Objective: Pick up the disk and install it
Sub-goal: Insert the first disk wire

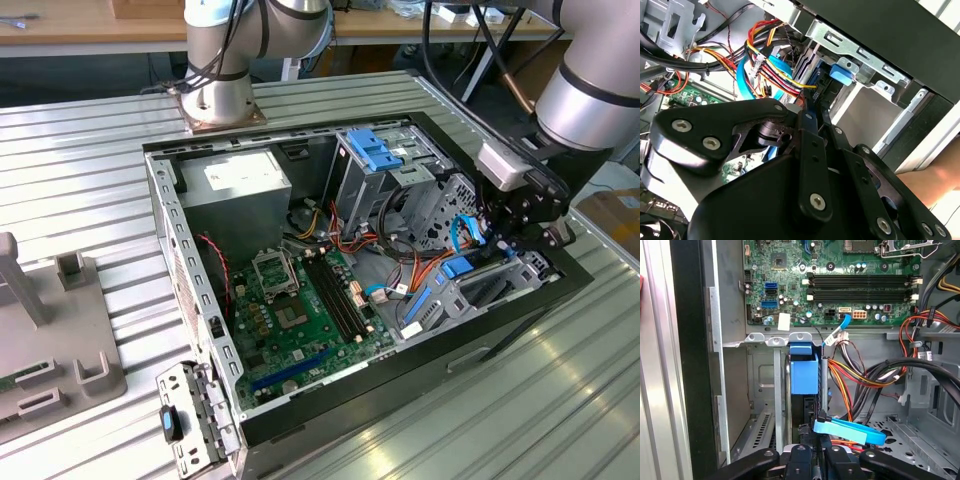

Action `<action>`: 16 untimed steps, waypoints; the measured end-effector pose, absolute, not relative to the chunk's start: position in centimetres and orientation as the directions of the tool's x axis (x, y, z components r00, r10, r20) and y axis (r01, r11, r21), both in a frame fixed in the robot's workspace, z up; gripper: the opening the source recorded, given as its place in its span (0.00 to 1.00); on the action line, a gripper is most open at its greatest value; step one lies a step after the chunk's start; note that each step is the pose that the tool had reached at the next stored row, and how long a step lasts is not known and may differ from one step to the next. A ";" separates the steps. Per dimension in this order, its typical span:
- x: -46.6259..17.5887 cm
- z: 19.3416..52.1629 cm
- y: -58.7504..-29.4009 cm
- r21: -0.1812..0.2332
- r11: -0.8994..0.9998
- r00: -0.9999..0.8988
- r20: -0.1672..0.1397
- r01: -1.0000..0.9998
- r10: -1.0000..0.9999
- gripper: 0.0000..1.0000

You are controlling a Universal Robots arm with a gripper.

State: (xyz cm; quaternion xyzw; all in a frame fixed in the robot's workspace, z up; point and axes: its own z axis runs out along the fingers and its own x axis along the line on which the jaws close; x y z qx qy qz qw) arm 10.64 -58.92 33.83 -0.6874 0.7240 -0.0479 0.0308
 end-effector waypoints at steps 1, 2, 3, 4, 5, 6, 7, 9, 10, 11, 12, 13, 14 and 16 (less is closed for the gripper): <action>10.6 33.8 -58.9 -0.112 0.050 -0.053 0.021 -0.992 -0.998 0.17; 10.6 33.8 -58.9 -0.112 0.050 -0.053 0.021 -0.992 -0.998 0.17; 10.6 33.8 -58.9 -0.112 0.050 -0.053 0.021 -0.992 -0.998 0.17; 10.6 33.8 -58.9 -0.112 0.050 -0.053 0.021 -0.992 -0.998 0.17; 10.6 33.8 -58.9 -0.112 0.050 -0.053 0.021 -0.992 -0.998 0.17; 10.6 33.8 -58.9 -0.112 0.050 -0.053 0.021 -0.992 -0.998 0.17; 10.6 33.7 -58.9 -0.112 0.050 -0.053 0.021 -0.992 -0.998 0.18; 10.6 33.7 -58.9 -0.112 0.050 -0.053 0.021 -0.992 -0.998 0.24; 10.6 33.7 -58.9 -0.112 0.050 -0.053 0.021 -0.992 -0.998 0.24; 10.6 33.8 -58.9 -0.112 0.050 -0.053 0.021 -0.992 -0.998 0.24; 10.6 34.1 -58.9 -0.112 0.050 -0.053 0.021 -0.992 -0.998 0.24; 10.6 34.4 -58.9 -0.112 0.050 -0.053 0.021 -0.992 -0.998 0.24; 10.6 34.9 -58.9 -0.112 0.050 -0.053 0.021 -0.992 -0.998 0.24; 10.6 35.4 -58.9 -0.113 0.050 -0.053 0.021 -0.992 -0.998 0.24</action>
